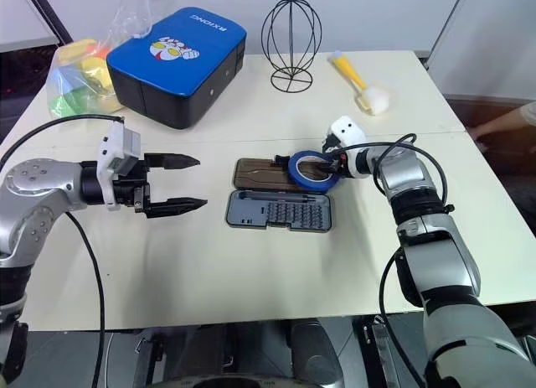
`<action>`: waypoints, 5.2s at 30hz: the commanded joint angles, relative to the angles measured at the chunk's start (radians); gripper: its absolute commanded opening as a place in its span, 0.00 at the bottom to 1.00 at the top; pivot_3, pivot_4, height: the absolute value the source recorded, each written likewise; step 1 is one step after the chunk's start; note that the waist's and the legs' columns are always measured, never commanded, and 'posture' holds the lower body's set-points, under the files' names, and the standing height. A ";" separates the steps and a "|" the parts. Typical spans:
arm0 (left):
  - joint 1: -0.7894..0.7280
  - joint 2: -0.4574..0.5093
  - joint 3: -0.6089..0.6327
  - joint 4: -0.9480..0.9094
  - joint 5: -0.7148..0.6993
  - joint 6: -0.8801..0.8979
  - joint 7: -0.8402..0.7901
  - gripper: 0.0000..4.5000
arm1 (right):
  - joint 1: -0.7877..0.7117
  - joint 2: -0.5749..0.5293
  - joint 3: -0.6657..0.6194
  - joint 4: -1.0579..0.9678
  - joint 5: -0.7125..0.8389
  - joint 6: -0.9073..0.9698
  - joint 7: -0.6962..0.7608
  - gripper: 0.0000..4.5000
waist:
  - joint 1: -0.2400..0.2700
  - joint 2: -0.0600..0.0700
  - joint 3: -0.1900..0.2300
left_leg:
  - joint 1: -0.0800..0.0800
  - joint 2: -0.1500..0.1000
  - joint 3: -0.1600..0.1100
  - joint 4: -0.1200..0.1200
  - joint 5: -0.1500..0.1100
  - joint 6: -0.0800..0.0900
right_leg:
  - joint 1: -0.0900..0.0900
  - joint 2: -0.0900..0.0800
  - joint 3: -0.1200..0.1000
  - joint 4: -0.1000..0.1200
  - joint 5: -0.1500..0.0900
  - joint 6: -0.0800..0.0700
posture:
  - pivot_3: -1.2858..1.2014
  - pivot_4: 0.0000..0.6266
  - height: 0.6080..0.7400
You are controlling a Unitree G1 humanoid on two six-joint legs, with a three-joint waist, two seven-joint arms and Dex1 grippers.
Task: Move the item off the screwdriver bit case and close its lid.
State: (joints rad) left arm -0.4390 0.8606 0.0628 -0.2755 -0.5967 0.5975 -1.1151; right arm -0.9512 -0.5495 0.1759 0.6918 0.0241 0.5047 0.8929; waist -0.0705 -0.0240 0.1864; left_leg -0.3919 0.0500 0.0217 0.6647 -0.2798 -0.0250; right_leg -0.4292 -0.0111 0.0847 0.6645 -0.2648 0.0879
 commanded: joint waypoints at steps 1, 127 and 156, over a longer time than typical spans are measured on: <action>-0.019 0.011 0.015 -0.003 0.008 -0.022 -0.007 1.00 | -0.032 -0.028 -0.037 -0.081 0.020 0.037 0.025 0.51 | 0.000 0.000 0.000 | 0.000 0.000 0.000 0.000 0.000 0.000 | 0.000 0.000 0.000 0.000 0.000 0.000 | 0.52 0.24 0.98; -0.141 -0.030 -0.024 0.112 0.103 -0.096 -0.039 1.00 | -0.184 0.114 0.019 0.549 -0.254 -0.274 -0.060 0.01 | -0.001 -0.004 -0.003 | 0.003 0.000 -0.001 -0.001 0.000 -0.001 | 0.003 0.000 -0.001 0.000 0.000 0.000 | 0.52 0.24 0.98; -0.076 0.010 0.032 0.042 0.083 -0.068 -0.019 1.00 | -0.360 0.108 -0.063 0.614 -0.225 -0.235 -0.069 0.51 | -0.002 0.000 0.000 | 0.000 0.000 0.000 -0.002 0.001 -0.001 | 0.000 0.000 -0.001 -0.001 0.000 0.000 | 0.52 0.24 0.98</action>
State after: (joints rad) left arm -0.5146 0.8526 0.0561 -0.2050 -0.4939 0.5260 -1.1389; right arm -1.2685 -0.4398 0.1347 1.3100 -0.2202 0.2670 0.8254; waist -0.0725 -0.0242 0.1866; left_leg -0.3924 0.0498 0.0213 0.6627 -0.2792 -0.0260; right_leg -0.4296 -0.0115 0.0841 0.6638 -0.2649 0.0877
